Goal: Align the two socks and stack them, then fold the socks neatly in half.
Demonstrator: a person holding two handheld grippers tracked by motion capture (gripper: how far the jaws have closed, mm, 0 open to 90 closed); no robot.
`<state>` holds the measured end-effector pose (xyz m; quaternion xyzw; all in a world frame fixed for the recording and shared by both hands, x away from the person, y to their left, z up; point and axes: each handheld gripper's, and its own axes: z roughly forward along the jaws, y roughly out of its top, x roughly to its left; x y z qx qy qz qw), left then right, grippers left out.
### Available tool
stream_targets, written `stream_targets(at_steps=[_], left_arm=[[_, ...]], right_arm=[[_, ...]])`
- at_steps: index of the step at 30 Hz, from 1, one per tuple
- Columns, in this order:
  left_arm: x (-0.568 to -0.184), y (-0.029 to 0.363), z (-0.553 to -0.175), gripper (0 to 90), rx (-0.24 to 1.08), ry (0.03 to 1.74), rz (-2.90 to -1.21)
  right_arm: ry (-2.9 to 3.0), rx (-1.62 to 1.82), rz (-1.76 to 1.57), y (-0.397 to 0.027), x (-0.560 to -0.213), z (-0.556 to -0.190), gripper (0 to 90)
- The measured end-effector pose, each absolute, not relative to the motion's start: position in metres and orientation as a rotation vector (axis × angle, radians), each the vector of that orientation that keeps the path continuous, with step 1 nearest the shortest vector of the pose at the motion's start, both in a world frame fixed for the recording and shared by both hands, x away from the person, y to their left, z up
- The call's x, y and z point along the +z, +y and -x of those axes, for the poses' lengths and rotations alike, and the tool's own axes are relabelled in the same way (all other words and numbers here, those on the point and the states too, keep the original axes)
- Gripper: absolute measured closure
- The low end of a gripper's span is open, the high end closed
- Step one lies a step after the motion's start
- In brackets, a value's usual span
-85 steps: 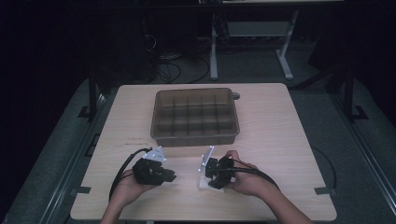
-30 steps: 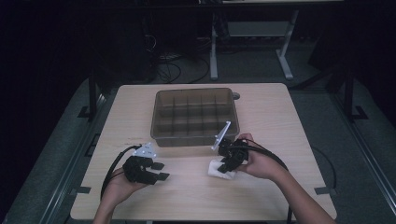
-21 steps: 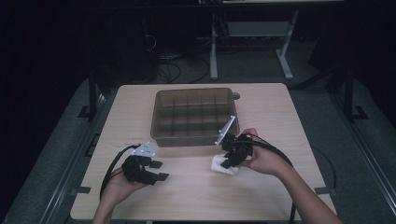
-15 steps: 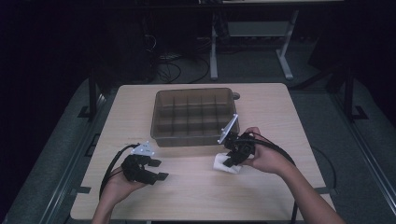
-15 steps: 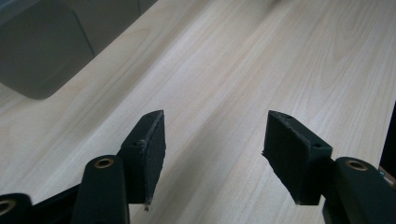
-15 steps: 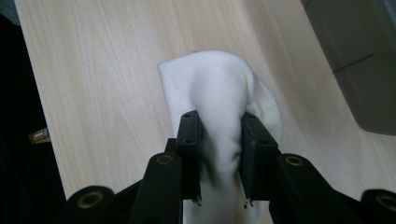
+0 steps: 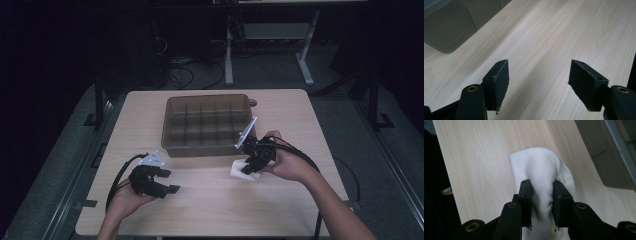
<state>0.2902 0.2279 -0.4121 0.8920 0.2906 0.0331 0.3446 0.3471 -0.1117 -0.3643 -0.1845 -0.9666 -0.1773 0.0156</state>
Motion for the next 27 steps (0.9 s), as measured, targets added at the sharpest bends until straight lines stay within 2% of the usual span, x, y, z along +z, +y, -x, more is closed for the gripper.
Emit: stream_targets(at_steps=[27], left_arm=[[-0.41, 0.232, -0.29, 31.1, 0.092, 0.752, -2.312]], right_arm=[[-3.0, -0.579, 0.59, -0.116, -0.352, -0.356, 71.7]])
